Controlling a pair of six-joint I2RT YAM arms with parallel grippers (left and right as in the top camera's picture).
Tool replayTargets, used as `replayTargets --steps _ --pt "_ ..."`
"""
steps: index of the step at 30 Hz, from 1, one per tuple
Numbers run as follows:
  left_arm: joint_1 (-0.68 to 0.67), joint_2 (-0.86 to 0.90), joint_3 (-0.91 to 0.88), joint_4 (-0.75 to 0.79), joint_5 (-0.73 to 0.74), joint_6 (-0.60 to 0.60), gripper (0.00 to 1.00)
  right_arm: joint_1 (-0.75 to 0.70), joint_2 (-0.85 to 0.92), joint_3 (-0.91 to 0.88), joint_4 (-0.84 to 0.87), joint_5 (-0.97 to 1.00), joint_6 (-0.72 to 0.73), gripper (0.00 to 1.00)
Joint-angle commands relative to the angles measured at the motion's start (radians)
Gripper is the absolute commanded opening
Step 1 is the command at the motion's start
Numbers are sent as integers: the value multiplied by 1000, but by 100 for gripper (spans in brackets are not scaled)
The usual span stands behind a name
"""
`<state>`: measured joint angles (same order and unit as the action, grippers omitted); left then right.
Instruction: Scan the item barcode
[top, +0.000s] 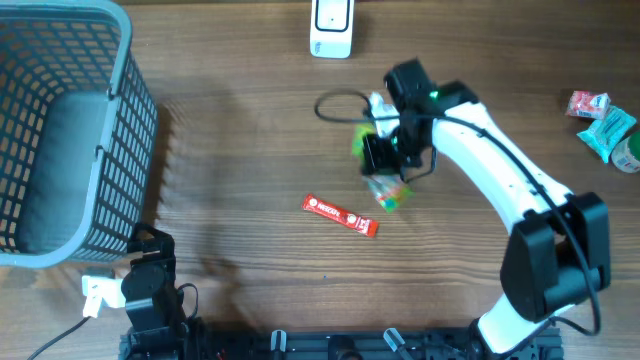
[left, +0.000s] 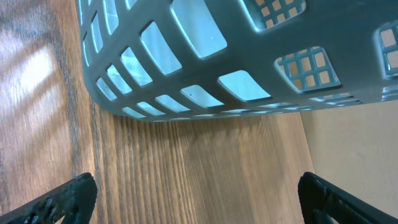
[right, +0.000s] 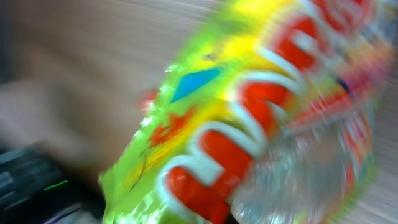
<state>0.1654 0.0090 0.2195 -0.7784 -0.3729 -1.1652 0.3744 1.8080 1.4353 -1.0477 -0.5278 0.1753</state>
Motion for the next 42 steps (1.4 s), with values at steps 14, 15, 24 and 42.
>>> replayTargets --steps 14,15,24,42 --pt "-1 -3 -5 2 -17 -2 100 0 -103 44 107 -406 -44 5" --pt "-1 -3 -5 2 -17 -2 100 0 -103 44 117 -417 -40 5" --pt "-1 -3 -5 2 -17 -2 100 6 -91 43 65 325 20 5" --pt "-1 -3 -5 2 -17 -2 100 199 -82 43 70 918 97 5"
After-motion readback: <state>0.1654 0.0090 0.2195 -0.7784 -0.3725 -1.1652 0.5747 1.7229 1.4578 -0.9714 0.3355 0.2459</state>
